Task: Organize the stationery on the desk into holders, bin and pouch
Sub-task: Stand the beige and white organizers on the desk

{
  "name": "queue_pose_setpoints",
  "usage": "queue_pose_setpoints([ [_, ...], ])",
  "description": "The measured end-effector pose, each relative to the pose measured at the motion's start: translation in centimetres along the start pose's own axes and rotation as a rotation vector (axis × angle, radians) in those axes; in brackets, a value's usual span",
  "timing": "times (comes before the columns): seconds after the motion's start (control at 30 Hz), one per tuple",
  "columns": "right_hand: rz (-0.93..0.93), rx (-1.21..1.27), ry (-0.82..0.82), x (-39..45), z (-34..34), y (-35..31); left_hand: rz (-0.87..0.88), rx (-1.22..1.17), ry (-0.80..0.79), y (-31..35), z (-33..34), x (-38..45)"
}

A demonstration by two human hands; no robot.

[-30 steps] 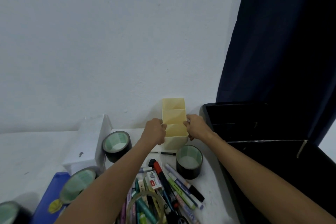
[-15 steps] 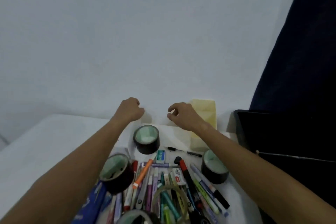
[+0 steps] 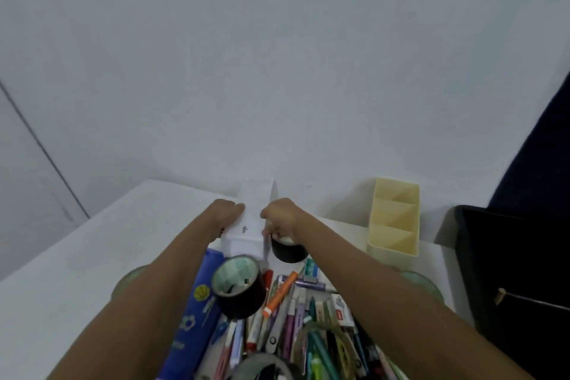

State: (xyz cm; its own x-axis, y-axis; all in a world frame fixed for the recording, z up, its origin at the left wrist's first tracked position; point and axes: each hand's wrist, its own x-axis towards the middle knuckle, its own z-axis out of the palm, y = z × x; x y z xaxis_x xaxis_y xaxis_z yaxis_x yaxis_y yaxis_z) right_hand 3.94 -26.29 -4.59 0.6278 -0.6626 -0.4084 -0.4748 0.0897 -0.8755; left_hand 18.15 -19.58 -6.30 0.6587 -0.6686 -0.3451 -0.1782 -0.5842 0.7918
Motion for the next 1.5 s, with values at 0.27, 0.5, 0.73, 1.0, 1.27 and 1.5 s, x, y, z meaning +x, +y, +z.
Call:
queue_pose_setpoints([
  [0.27,-0.148,0.370,-0.048,-2.6,-2.8,-1.4,0.433,0.263,0.332,3.3,0.4,-6.1],
  [0.5,-0.289,0.546,-0.021,-5.1,-8.0,-1.2,0.863,0.581,0.305,4.5,4.7,-12.5],
  [0.73,-0.378,0.746,0.117,-6.7,-13.3,1.6,1.117,-0.048,0.159,6.6,6.3,-13.0],
  [1.0,-0.451,0.948,-0.145,-7.3,-15.8,1.8,0.608,-0.187,-0.261,11.6,5.7,-11.4],
  [1.27,-0.327,0.376,0.270,-6.1,-15.2,2.1,0.510,-0.295,-0.495,12.1,4.6,-10.9],
  [1.5,-0.118,0.497,0.018,-3.5,-16.0,3.1,0.618,-0.192,-0.396,11.0,5.3,-11.0],
])
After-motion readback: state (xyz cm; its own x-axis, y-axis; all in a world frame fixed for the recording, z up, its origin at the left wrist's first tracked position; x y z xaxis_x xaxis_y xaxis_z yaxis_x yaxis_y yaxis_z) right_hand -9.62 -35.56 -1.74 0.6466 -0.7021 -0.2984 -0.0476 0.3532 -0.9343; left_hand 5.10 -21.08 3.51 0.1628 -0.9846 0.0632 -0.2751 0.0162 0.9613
